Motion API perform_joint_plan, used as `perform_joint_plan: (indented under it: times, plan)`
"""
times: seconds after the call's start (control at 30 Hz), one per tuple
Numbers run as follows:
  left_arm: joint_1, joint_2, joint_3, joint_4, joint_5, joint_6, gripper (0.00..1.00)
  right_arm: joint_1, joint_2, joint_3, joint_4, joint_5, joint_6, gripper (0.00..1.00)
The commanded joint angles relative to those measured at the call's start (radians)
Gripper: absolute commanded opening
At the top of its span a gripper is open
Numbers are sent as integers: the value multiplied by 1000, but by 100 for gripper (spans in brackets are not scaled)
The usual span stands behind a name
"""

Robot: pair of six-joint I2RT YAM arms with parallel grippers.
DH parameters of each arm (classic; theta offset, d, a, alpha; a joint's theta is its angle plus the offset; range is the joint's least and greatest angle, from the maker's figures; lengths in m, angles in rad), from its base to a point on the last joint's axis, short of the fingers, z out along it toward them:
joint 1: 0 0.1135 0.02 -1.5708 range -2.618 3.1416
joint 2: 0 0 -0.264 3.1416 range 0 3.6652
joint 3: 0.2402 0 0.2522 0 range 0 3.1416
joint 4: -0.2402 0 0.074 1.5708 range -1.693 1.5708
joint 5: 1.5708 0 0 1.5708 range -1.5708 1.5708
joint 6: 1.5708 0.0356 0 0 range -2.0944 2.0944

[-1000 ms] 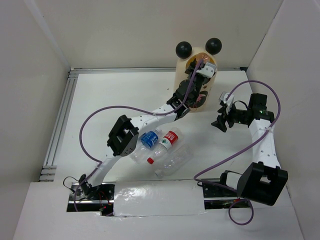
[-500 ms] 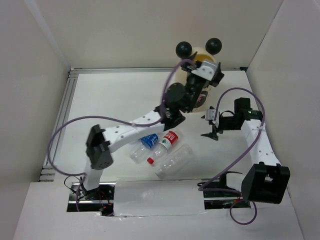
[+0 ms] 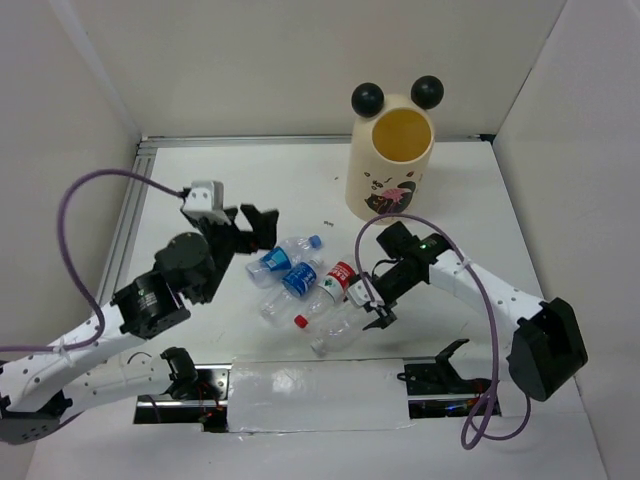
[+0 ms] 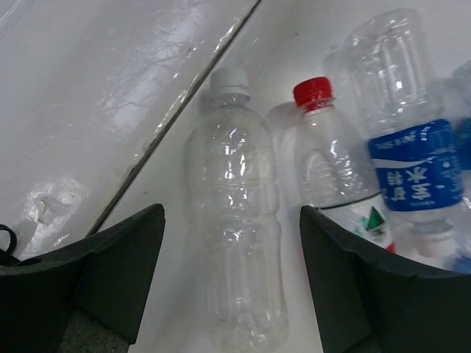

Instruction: Put the plastic bottles in the bin

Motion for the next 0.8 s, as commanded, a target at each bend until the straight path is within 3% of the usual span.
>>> perform_joint_plan:
  times: [0.0, 0.2, 0.47, 0.7, 0.77]
  plan:
    - [1, -66, -159, -455, 40, -426, 100, 75, 52, -21, 98, 79, 85, 80]
    - [-8, -152, -253, -526, 86, -585, 100, 156, 135, -70, 317, 228, 294, 76]
    - [-56, -120, -244, -586, 45, -624, 100, 234, 178, -145, 541, 421, 495, 79]
    - [-65, -111, -262, -586, 63, -633, 100, 308, 178, -198, 537, 510, 501, 80]
    - [-65, -102, -273, -575, 72, -633, 100, 308, 155, -184, 474, 481, 480, 65]
